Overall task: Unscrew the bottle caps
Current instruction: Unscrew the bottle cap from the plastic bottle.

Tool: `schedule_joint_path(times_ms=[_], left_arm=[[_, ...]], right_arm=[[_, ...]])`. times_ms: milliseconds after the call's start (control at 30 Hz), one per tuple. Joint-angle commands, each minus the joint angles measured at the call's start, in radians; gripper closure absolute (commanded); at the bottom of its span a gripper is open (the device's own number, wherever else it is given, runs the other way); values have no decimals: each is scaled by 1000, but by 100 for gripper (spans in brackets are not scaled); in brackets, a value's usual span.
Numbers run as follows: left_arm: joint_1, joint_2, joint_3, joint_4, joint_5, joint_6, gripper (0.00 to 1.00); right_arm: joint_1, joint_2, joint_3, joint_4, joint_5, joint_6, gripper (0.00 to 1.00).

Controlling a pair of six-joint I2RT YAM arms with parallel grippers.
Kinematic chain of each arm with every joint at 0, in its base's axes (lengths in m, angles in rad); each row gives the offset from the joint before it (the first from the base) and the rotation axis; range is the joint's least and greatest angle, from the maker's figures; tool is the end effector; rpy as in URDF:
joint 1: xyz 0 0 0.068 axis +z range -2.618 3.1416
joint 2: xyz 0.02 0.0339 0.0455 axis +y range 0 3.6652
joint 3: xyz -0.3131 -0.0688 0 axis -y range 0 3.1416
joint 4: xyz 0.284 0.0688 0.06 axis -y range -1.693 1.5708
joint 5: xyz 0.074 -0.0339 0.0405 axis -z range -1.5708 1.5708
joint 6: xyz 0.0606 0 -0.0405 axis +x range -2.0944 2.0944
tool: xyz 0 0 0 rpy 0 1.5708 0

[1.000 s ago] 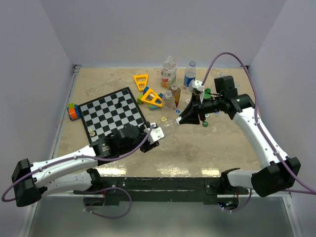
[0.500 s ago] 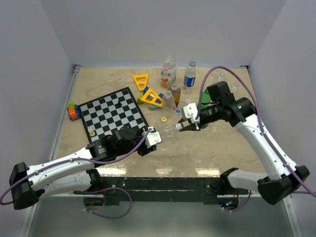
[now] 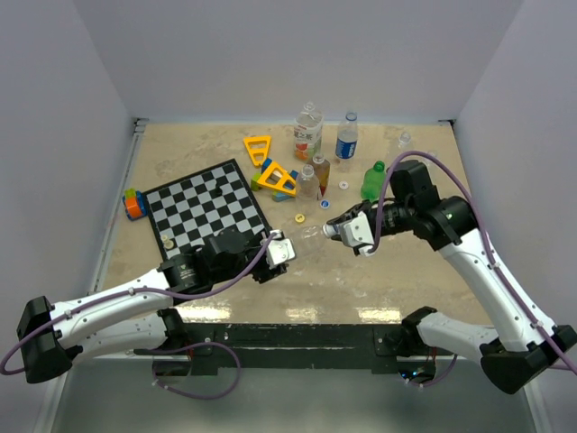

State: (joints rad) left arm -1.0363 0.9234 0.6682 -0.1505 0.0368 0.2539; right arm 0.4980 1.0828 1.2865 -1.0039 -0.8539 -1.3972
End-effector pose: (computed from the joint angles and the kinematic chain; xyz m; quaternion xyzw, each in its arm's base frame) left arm 0.1228 -0.2117 0.2965 0.5101 0.6611 -0.2239 0.5026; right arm 0.1701 0.1445 0.4246 -0.7758 0.3659 0.1969 0.4749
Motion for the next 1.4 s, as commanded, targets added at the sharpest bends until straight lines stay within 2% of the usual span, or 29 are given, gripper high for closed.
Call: schedule_joint_path(times_ms=[0, 67, 133, 400, 500, 667, 800, 933, 1000, 1100, 1233, 1367], left_arm=[[-10, 0, 8, 31, 68, -4, 100], [-10, 2, 10, 31, 61, -4, 100], [-10, -1, 8, 29, 54, -4, 100], [-10, -5, 10, 29, 37, -8, 100], [-10, -6, 11, 26, 26, -10, 100], [-10, -11, 11, 26, 14, -12, 100], [-10, -9, 11, 26, 11, -13, 100], [-11, 2, 13, 26, 5, -15, 100], [-10, 9, 16, 23, 2, -13, 100], [-10, 12, 18, 23, -5, -18, 100], [-10, 12, 18, 22, -8, -19, 100], [-10, 8, 19, 23, -26, -21, 100]], right_arm=[[-4, -41, -42, 205, 4, 122, 98], [-4, -46, -35, 206, -5, 161, 96], [-6, -49, -23, 205, -10, 207, 89], [-6, -93, 7, 214, 13, 391, 36], [-10, -109, 33, 202, 41, 438, 27], [-53, -174, 11, 177, 101, 460, 20], [-145, -256, -36, 172, 38, 477, 16], [-188, -284, -101, 238, -10, 620, 13], [-205, -264, -131, 295, -60, 732, 12], [-220, -190, -135, 320, -193, 816, 12], [-220, -98, -108, 333, -217, 914, 14], [-220, 9, -69, 242, -197, 861, 16]])
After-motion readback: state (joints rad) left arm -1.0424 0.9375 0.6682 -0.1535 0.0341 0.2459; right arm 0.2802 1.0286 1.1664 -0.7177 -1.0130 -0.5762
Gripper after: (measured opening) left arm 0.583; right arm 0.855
